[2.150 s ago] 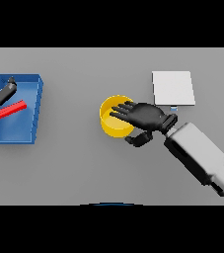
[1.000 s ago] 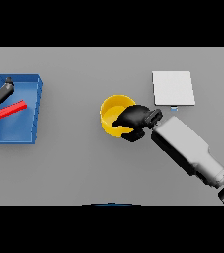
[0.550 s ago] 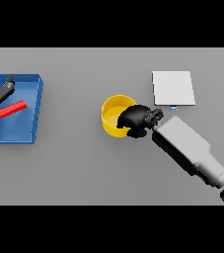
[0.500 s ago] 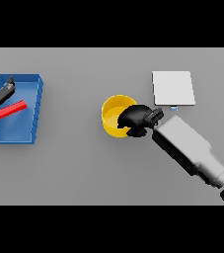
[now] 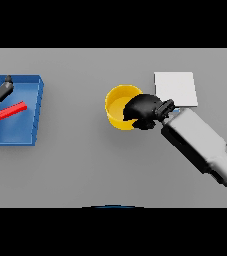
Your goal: Pick up the red beaker and tilt it to pour out 1 green nut into yellow bowl. Pick up the yellow bowl and place it on the metallic measuring scale.
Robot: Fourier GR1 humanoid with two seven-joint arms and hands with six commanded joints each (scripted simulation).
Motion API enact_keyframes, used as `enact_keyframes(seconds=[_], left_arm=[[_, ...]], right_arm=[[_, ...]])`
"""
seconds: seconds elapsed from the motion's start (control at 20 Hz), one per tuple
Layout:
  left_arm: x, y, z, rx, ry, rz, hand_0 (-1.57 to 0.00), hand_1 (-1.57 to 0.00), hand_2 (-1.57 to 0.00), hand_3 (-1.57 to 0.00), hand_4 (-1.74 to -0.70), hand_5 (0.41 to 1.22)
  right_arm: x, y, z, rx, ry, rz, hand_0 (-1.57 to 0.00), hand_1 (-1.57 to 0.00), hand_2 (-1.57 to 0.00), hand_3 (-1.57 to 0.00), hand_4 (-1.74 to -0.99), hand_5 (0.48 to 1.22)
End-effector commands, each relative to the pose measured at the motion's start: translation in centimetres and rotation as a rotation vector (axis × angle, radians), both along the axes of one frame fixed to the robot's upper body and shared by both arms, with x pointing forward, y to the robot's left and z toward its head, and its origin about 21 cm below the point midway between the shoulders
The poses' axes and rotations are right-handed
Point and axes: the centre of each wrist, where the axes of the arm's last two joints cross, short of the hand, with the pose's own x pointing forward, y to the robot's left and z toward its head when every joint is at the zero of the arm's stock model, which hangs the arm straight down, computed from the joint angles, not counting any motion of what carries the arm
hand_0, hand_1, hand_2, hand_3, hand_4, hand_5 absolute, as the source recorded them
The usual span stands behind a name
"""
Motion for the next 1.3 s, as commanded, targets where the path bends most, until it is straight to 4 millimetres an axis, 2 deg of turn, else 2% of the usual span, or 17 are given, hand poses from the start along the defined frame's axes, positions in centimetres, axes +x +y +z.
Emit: enact_keyframes(seconds=[0.0,0.15,0.25,0.45,0.6,0.7,0.95,1.25], left_arm=[[-0.1,0.0,-0.4,-0.002,0.002,-0.007,0.0,0.0,0.0,0.0,-0.74,0.696],[-0.3,0.2,-0.1,-0.003,-0.014,-0.015,0.0,0.0,0.0,0.0,-0.74,0.697],[-0.1,-0.2,-0.1,-0.018,-0.014,-0.013,0.0,0.0,0.0,0.0,-0.75,0.697],[-0.5,0.2,-0.2,-0.004,-0.002,-0.008,0.0,0.0,0.0,0.0,-0.74,0.708],[-0.1,-0.2,0.3,-0.007,-0.003,0.001,0.0,0.0,0.0,0.0,-0.74,0.708],[-0.5,0.2,0.4,-0.008,0.002,0.009,0.0,0.0,0.0,0.0,-0.74,0.706],[-0.5,0.1,-0.1,-0.006,0.006,0.001,0.0,0.0,0.0,0.0,-0.73,0.691],[-0.4,0.1,0.6,-0.006,0.005,0.009,0.0,0.0,0.0,0.0,-0.72,0.682]], right_arm=[[0.0,-0.2,0.8,0.007,-0.023,-0.01,-1.56,-1.56,-1.41,-1.26,-1.738,1.219],[0.3,-1.3,1.6,0.022,-0.052,-0.044,-1.57,-1.57,-1.44,-1.27,-1.74,1.22],[0.8,-2.1,2.3,0.044,-0.064,-0.061,-1.57,-1.57,-1.44,-1.38,-1.74,1.22],[2.0,-4.4,3.0,0.049,-0.101,-0.142,-1.57,-1.57,-1.49,-1.26,-1.741,1.221],[3.5,-6.6,3.7,0.058,-0.158,-0.213,-1.57,-1.57,-1.53,-1.22,-1.741,1.221],[4.2,-8.3,3.9,0.065,-0.172,-0.25,-1.57,-1.57,-1.54,-1.2,-1.741,1.221],[5.7,-11.4,2.8,0.08,-0.187,-0.358,-1.57,-1.57,-1.51,-1.18,-1.741,1.221],[6.6,-14.0,0.1,0.057,-0.176,-0.445,-1.57,-1.57,-1.41,-1.35,-1.741,1.221]])
